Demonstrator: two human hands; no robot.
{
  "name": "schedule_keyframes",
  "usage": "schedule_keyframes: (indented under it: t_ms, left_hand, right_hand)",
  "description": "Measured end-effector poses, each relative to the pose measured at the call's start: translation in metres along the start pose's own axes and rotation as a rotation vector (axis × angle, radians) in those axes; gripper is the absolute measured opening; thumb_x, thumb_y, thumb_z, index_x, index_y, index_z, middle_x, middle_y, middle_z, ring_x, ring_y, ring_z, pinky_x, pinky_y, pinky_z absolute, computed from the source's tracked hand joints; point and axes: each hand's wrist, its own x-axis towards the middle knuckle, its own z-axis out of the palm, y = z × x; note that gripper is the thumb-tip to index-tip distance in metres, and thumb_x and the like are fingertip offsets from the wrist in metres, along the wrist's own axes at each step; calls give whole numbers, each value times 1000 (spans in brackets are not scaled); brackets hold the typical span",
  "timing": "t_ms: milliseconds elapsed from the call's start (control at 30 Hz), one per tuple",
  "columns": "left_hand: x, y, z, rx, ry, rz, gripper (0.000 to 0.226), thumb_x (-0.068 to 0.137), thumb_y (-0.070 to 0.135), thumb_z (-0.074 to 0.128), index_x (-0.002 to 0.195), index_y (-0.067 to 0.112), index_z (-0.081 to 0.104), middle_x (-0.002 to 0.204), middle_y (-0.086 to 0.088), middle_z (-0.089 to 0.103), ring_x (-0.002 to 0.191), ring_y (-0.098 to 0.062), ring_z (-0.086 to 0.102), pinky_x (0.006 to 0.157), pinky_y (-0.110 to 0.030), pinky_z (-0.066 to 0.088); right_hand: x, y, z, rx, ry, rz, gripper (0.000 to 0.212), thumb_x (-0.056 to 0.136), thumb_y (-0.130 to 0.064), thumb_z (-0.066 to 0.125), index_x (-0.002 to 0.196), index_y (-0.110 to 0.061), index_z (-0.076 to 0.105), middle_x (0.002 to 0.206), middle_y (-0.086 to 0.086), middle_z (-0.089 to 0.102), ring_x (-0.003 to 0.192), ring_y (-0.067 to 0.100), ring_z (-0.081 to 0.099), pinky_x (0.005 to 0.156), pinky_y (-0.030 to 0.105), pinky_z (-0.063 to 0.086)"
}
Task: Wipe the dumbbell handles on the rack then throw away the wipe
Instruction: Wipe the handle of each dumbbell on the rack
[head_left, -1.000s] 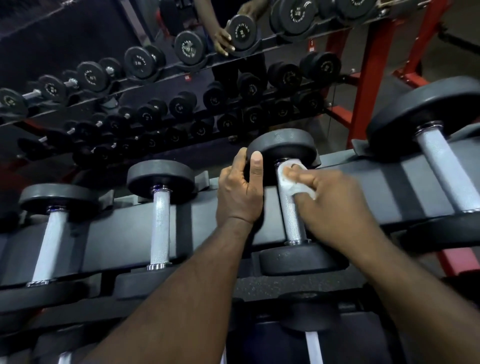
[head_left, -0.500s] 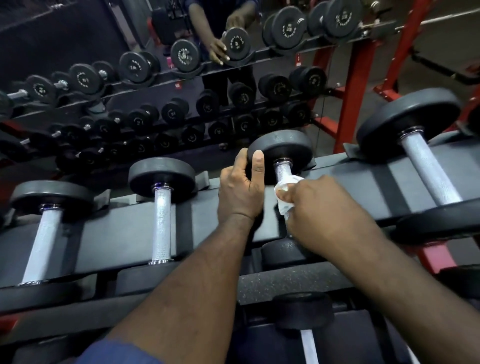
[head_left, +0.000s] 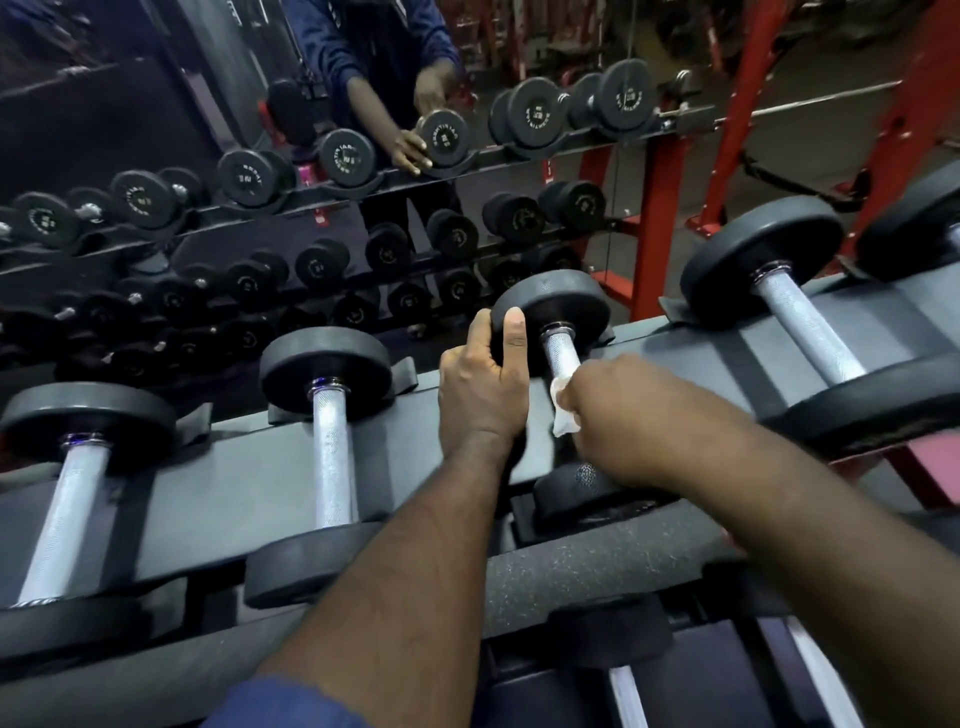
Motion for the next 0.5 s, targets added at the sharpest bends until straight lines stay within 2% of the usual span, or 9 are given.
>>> schedule_keyframes:
  t_ms: [133, 233, 300, 367, 500]
  left_hand:
    - [0, -2, 1, 1, 2, -3, 72, 99, 78, 27, 156, 37, 41, 134, -12, 59, 126, -27, 55, 102, -39, 44]
    - [2, -5, 4, 21, 21, 0, 74, 98, 80, 26, 156, 37, 43, 135, -11, 62, 125, -26, 57, 101, -40, 45]
    - [5, -7, 5, 30, 38, 2, 76, 97, 82, 25, 154, 37, 45, 133, -10, 64, 123, -26, 59, 100, -39, 47]
    - [4, -8, 6, 38, 63, -9, 80, 95, 84, 22, 153, 37, 46, 130, -9, 66, 120, -25, 61, 101, -39, 49]
    - [6, -6, 8, 52, 89, -24, 85, 91, 90, 16, 151, 39, 47, 109, -10, 70, 106, -25, 66, 98, -47, 55]
  right_hand:
    - [11, 7, 15, 105, 153, 90, 30, 89, -21, 71, 118, -27, 70, 101, 5, 61, 84, 24, 64, 76, 35, 58]
    - [33, 21, 6, 284, 143, 100, 44, 77, -42, 86, 119, -36, 73, 117, 4, 66, 94, 20, 68, 87, 33, 57]
    - [43, 30, 0, 440, 152, 69, 50, 71, -46, 89, 118, -37, 74, 118, 0, 71, 100, 13, 69, 92, 30, 56]
    - [43, 41, -2, 556, 152, 34, 46, 68, -47, 91, 110, -35, 78, 110, -6, 74, 98, 7, 69, 91, 29, 57]
    - [22, 70, 5, 467, -117, -75, 31, 65, -47, 92, 92, -37, 81, 83, -16, 76, 80, 0, 70, 79, 25, 59]
